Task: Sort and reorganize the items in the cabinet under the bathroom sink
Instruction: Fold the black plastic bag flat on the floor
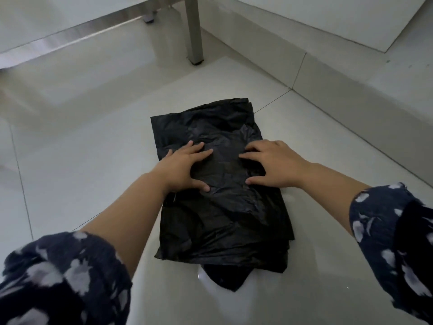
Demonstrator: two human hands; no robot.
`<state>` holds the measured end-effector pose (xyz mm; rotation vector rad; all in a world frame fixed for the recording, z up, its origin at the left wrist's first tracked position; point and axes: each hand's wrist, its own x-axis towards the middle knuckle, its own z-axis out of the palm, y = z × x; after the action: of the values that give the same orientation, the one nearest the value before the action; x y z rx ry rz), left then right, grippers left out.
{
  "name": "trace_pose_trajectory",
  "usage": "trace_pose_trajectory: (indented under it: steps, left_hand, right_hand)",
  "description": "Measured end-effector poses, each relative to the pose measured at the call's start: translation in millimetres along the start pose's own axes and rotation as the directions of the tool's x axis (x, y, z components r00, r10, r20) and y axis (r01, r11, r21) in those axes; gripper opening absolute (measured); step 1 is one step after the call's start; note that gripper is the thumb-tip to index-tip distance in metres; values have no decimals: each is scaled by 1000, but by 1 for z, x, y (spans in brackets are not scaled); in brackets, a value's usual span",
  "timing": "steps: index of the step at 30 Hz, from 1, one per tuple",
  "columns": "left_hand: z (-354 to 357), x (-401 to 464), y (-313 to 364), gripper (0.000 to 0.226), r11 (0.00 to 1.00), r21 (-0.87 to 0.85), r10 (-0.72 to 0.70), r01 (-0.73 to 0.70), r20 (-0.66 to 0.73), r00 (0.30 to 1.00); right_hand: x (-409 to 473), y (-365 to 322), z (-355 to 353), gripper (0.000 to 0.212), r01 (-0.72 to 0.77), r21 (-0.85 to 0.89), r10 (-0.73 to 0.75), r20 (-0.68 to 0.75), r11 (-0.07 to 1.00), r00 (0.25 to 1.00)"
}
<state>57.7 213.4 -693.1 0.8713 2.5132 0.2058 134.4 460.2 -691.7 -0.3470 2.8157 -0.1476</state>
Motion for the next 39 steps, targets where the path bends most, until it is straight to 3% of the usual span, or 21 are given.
trace_pose_trajectory:
  steps: [6, 10, 15, 19, 24, 26, 28, 30, 32, 34, 36, 39]
  left_hand:
    - [16, -13, -39, 113, 998, -52, 37, -40, -45, 998]
    - [34, -14, -53, 121, 988, -117, 81, -101, -159, 984]
    - [31, -16, -49, 109, 987, -129, 75, -100, -190, 979]
    - [30, -27, -41, 87, 994, -80, 54, -74, -228, 972]
    - [42, -44, -32, 42, 984, -164, 0, -64, -360, 933]
    - [43, -53, -27, 30, 990, -138, -48, -6, -385, 922]
    - [33, -61, -24, 21, 980, -197, -107, 32, -385, 917]
    - [11, -68, -20, 26, 898, -439, -172, -27, -407, 897]
    - [-20, -77, -13, 37, 700, -693, -241, -172, -456, 857]
    - [-49, -85, -7, 37, 533, -794, -277, -292, -490, 827]
    - [-72, -88, 1, 35, 544, -762, -267, -351, -554, 788]
    - [-86, -86, 13, 34, 672, -663, -264, -330, -631, 730]
  right_hand:
    - [11, 21, 15, 98, -13, 106, 2, 104, 994, 995]
    - [17, 26, 21, 103, -10, 121, 2, 68, 993, 998]
    - [14, 28, 27, 109, -11, 165, 10, 6, 986, 1000]
    - [6, 23, 35, 93, -19, 231, 51, -135, 973, 990]
    - [-7, 9, 48, 29, 56, 326, 83, -395, 944, 915]
    - [-12, 2, 48, 23, 28, 301, 101, -404, 953, 909]
    - [-16, -5, 35, 15, -9, 384, 162, -368, 923, 916]
    - [-19, -9, 8, 15, -8, 594, 257, -335, 805, 906]
    - [-24, -11, -28, 30, 73, 779, 317, -338, 623, 886]
    - [-31, -10, -64, 37, 176, 872, 340, -354, 457, 871]
    - [-33, -9, -92, 39, 253, 880, 351, -403, 403, 845]
    - [-30, -15, -116, 38, 281, 767, 369, -552, 577, 748]
